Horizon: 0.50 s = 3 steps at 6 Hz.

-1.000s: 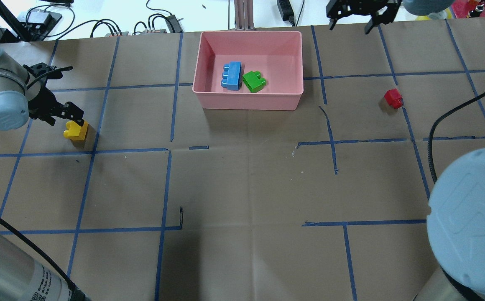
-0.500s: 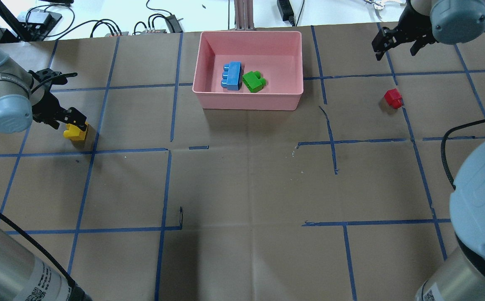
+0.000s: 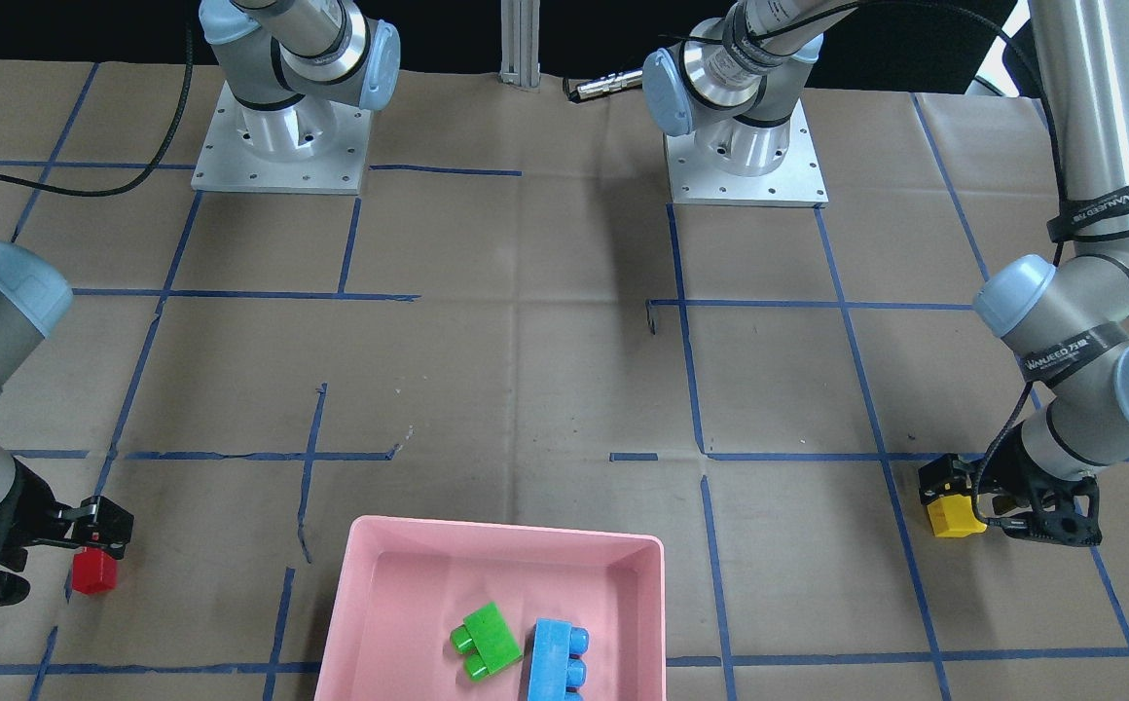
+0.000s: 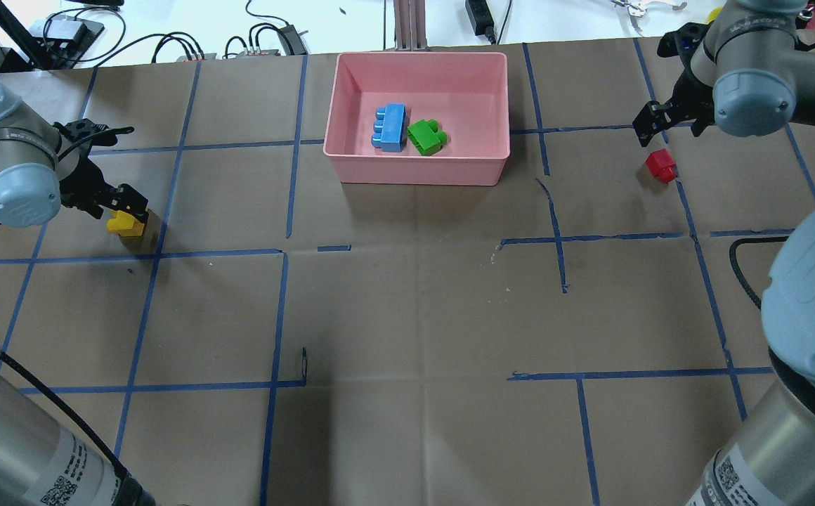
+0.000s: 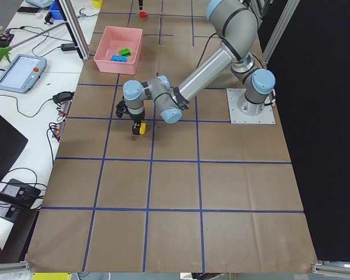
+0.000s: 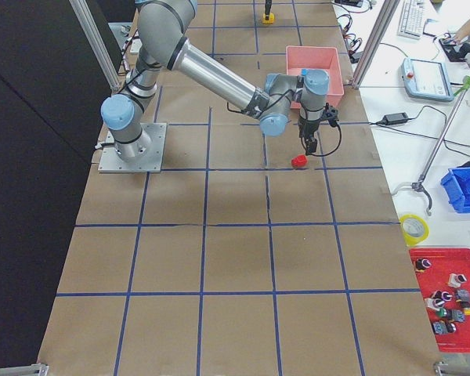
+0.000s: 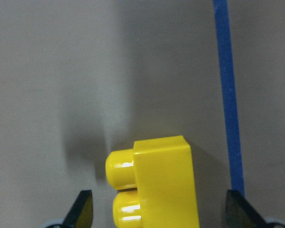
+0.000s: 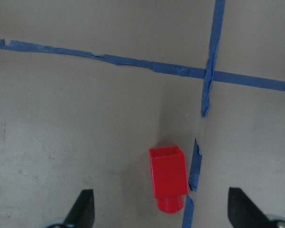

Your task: Put all blocks into box

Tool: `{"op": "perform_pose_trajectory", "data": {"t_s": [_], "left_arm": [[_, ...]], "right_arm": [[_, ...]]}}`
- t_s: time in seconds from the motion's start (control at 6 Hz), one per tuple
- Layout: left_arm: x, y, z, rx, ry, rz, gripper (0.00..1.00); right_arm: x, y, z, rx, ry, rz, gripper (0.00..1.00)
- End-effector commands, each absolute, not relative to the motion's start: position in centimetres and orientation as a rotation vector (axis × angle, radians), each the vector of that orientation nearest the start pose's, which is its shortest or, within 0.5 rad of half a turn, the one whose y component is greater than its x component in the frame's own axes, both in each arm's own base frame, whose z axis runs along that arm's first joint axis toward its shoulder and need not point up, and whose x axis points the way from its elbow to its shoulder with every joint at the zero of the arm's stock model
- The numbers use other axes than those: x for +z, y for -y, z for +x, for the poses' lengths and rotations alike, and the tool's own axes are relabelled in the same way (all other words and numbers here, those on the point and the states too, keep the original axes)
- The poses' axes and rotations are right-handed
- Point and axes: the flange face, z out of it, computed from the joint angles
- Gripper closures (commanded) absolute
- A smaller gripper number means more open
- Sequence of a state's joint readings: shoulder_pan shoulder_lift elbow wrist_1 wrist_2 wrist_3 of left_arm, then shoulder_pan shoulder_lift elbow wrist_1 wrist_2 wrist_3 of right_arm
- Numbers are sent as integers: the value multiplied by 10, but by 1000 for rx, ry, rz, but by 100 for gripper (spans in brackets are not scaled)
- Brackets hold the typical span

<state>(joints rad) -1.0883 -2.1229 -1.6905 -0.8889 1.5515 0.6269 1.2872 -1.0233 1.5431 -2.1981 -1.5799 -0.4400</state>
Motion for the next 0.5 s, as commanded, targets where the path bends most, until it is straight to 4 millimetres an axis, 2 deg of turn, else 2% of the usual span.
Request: {"op": "perform_pose_trajectory", "data": {"t_s": [0.0,0.17,0.33], "left_arm": [[166,624,172,-25,-3150,232,4],[166,624,173,-24,-3149,235,11],[173,624,174,-34,-3139,234,35]], "right_arm": [[209,679,-74,-161,-3170,-314,1],[199,678,-74,-141,-3166,-314,1],[190,678,-75,-130,-3162,-309,1]]}}
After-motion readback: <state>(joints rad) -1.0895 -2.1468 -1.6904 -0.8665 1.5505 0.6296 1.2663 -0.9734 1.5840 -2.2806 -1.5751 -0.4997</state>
